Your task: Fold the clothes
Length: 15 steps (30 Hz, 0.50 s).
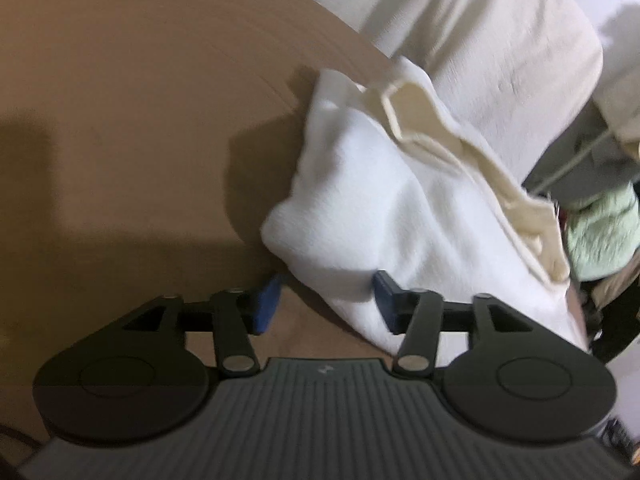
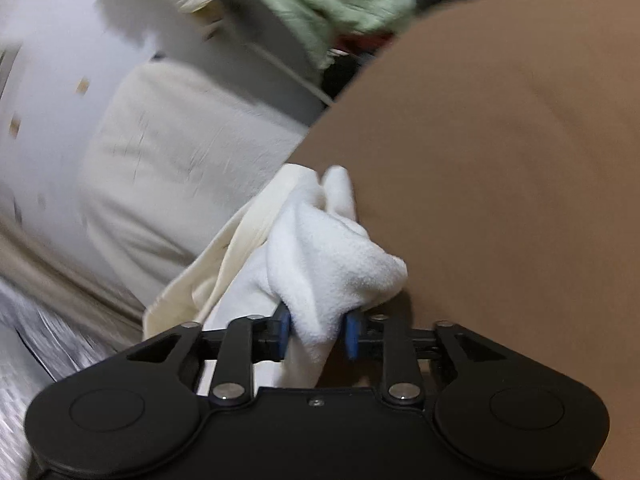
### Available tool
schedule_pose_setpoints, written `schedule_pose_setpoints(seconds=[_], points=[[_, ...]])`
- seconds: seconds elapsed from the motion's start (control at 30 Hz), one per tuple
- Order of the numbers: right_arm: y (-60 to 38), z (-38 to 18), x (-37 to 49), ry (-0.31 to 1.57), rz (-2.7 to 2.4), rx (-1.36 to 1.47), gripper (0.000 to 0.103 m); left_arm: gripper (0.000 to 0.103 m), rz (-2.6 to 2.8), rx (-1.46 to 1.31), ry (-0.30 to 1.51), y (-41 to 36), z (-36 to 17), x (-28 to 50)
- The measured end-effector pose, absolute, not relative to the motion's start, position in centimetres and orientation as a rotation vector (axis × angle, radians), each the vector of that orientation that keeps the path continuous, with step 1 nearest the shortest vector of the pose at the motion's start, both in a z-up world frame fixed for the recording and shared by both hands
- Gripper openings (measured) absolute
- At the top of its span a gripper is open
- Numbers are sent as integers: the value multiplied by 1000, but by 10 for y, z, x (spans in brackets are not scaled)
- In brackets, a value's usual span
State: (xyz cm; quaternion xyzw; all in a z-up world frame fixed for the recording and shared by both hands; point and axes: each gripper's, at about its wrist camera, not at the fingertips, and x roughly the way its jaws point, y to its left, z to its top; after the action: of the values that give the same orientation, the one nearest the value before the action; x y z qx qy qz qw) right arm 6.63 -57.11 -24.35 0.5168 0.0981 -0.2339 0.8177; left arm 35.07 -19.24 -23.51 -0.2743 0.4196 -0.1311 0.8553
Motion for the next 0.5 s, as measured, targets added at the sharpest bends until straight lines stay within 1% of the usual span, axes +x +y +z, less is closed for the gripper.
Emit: schedule_pose_setpoints(seconds=[0.03, 0.07, 0.13, 0.2, 0.23, 0.27, 0.3, 0.37, 0.4, 0.43, 0.5], points=[[-571, -248, 63, 201, -488, 1146, 57, 56, -287, -596, 899, -191, -237, 356], [-571, -251, 60, 189, -476, 1182, 60, 58, -302, -616, 921, -189, -240, 362], [-573, -262, 62, 143, -429, 1279, 69, 75, -364, -635, 964, -196, -244, 387], [-587, -267, 79, 150, -389, 1351, 70, 76, -391, -657, 998, -200, -246, 405], [-594, -267, 90, 173, -397, 1371, 72, 66, -396, -663, 1015, -204, -246, 413], [-600, -268, 101, 204, -410, 1384, 72, 49, -401, -634, 1026, -209, -243, 419], [-603, -266, 111, 226, -424, 1376, 72, 23, -406, -578, 1033, -215, -237, 422], [-604, -259, 125, 260, -454, 1316, 39, 23, -403, -480, 1016, -224, -222, 421], [-602, -250, 129, 287, -468, 1243, 30, 22, -407, -456, 994, -225, -213, 418], [-598, -240, 128, 296, -470, 1176, 25, 22, -412, -449, 971, -222, -205, 414], [-586, -221, 116, 274, -439, 1081, 22, 21, -427, -453, 931, -213, -189, 405]])
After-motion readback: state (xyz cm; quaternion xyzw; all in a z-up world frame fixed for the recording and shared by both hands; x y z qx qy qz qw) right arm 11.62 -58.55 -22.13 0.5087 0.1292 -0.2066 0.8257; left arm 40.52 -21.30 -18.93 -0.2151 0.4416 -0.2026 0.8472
